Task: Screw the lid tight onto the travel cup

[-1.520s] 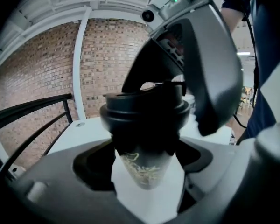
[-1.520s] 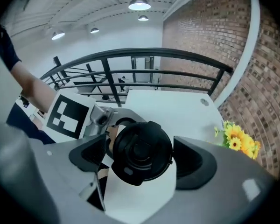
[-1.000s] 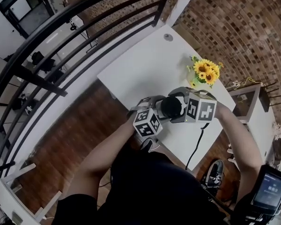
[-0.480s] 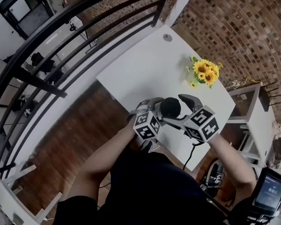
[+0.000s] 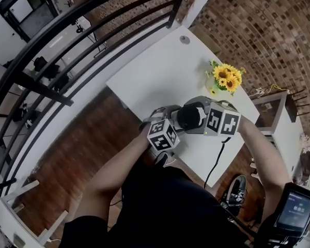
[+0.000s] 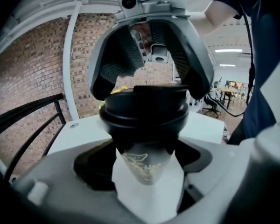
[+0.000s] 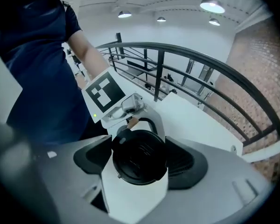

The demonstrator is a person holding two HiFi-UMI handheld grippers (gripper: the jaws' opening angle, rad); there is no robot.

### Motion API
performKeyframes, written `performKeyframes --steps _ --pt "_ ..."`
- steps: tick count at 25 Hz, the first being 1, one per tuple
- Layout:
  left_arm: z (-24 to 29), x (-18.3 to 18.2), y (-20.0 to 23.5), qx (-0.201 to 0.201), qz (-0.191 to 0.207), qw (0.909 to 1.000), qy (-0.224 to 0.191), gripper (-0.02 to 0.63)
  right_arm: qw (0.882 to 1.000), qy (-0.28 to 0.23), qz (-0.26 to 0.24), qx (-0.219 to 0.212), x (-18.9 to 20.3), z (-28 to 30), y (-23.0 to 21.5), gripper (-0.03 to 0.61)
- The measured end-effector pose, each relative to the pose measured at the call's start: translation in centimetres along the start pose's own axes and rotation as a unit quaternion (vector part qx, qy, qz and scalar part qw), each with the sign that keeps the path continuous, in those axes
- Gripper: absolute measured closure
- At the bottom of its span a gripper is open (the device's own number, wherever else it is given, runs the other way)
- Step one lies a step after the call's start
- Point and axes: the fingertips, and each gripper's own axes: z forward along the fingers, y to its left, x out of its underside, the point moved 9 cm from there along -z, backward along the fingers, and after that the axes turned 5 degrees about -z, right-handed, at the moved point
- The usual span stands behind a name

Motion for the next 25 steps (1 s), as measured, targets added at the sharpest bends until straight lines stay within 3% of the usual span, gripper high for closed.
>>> performKeyframes --steps 2,4,6,8,9,10,11,12,15,18,21,23,25 --pt "-0.1 0.1 -0.2 0.000 0.002 1.0000 0.000 0.222 0.997 -0.017 0.062 0.040 0.2 -0.1 0.5 0.218" --pt "-0.3 0.2 -0.2 -0.001 0.001 1.0000 0.000 0.222 0.979 -0.041 0.171 0.105 0.3 0.0 0.9 0.216" --pt "-0.3 0.3 -0.2 -0.001 0.000 1.0000 0.001 0.222 0.939 -0.071 0.289 0.174 0.9 0.1 1.4 0.216" --pt "-0.2 0.3 -0.2 -0.003 -0.002 1.0000 0.003 0.222 0.893 -0.100 0.372 0.234 1.4 0.3 1.9 0.216" --pt "-0.1 0.3 -0.1 -0.005 -0.003 1.0000 0.004 0.222 0.876 -0.109 0.394 0.256 1.6 0.5 2.0 0.215" --pt "0.0 0.3 -0.1 -0.007 -0.006 1.0000 0.005 0.222 0.867 -0.113 0.402 0.270 1.7 0.6 2.1 0.215" --pt "0.1 0.3 -0.1 -0.009 -0.008 0.9999 0.005 0.222 0.869 -0.114 0.397 0.272 1.7 0.6 2.2 0.215" --pt "0.2 0.3 -0.1 -0.011 -0.011 0.9999 0.003 0.222 0.881 -0.112 0.378 0.262 1.8 0.6 2.2 0.210" --pt "0.4 0.4 0.0 -0.014 -0.013 0.9998 0.000 0.222 0.937 -0.115 0.266 0.194 1.8 -0.2 2.5 0.162" --pt "0.8 0.3 0.0 -0.013 -0.010 0.9999 0.003 0.222 0.974 -0.099 0.133 0.156 2.5 -0.8 2.7 0.161" --pt "0.7 0.2 0.1 -0.011 -0.007 0.9999 0.005 0.222 0.988 -0.089 0.069 0.101 3.0 -0.2 1.6 0.163" --pt "0.3 0.2 0.1 -0.013 -0.012 0.9998 0.004 0.221 0.986 -0.115 0.093 0.077 3.1 0.0 0.7 0.182" --pt "0.2 0.2 -0.1 -0.012 -0.014 0.9998 0.003 0.222 0.975 -0.146 0.144 0.088 3.5 -0.2 0.6 0.235"
